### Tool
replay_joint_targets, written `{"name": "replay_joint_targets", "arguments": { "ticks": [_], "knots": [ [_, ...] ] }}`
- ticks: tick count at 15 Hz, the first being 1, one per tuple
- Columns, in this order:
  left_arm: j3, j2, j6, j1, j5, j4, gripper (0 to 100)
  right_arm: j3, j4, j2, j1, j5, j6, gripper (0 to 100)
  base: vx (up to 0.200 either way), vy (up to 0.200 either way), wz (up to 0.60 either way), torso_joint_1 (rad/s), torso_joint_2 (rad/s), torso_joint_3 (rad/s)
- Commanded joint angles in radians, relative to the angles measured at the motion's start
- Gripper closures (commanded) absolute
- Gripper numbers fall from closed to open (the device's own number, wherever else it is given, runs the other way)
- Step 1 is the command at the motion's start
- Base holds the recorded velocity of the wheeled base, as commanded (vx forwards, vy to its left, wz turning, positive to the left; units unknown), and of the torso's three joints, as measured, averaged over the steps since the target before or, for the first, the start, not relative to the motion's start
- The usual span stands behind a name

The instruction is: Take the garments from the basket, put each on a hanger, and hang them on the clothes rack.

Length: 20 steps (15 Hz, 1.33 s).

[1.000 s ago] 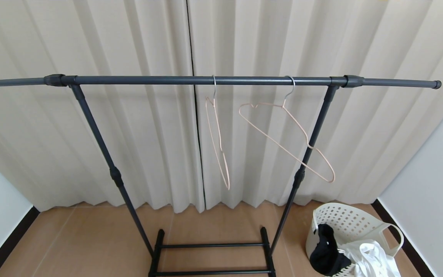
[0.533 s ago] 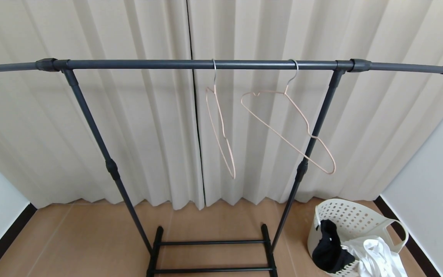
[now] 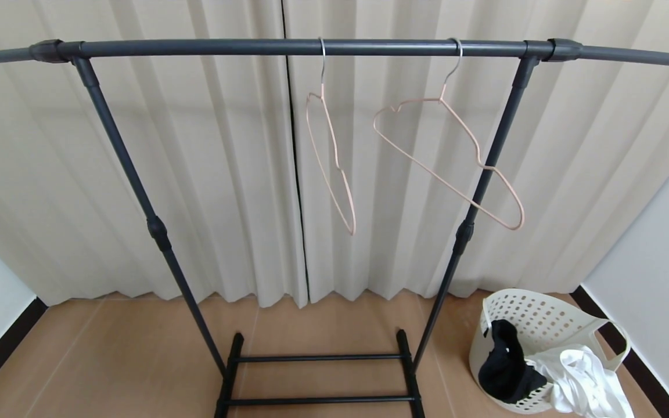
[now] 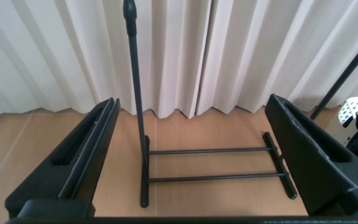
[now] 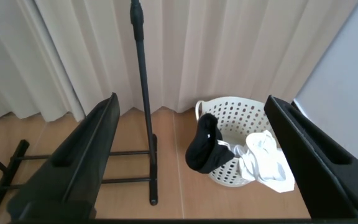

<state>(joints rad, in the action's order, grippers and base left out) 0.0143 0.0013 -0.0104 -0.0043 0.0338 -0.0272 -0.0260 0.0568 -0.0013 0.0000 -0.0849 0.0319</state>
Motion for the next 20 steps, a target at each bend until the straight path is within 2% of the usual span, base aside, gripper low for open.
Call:
{"name": "replay_joint_targets", "arguments": {
  "ticks": [1,12,14,19,20],
  "knots": [
    [0.000,-0.001,0.000,0.000,0.000,0.000,0,0.000,0.000,0.001,0.000,0.001,0.000,0,0.000,0.000,0.00,-0.203,0.55,0.354],
    [0.000,-0.001,0.001,0.000,0.000,-0.002,0,0.000,-0.002,0.001,0.000,-0.001,-0.001,0,0.000,0.000,0.00,-0.156,0.49,0.331],
    [0.000,-0.001,0.000,0.000,0.000,-0.002,0,0.000,-0.002,0.001,0.000,-0.001,-0.001,0,0.000,0.000,0.00,-0.039,0.15,0.115],
    [0.001,-0.001,0.001,-0.003,0.001,-0.002,0,0.001,-0.002,0.001,0.000,-0.001,-0.001,0,0.000,0.000,-0.60,-0.001,0.02,0.021],
    [0.001,-0.001,0.001,-0.003,0.001,-0.002,0,0.001,-0.003,0.001,0.000,-0.001,0.000,0,0.000,-0.200,0.00,0.002,0.00,-0.002]
  ]
}}
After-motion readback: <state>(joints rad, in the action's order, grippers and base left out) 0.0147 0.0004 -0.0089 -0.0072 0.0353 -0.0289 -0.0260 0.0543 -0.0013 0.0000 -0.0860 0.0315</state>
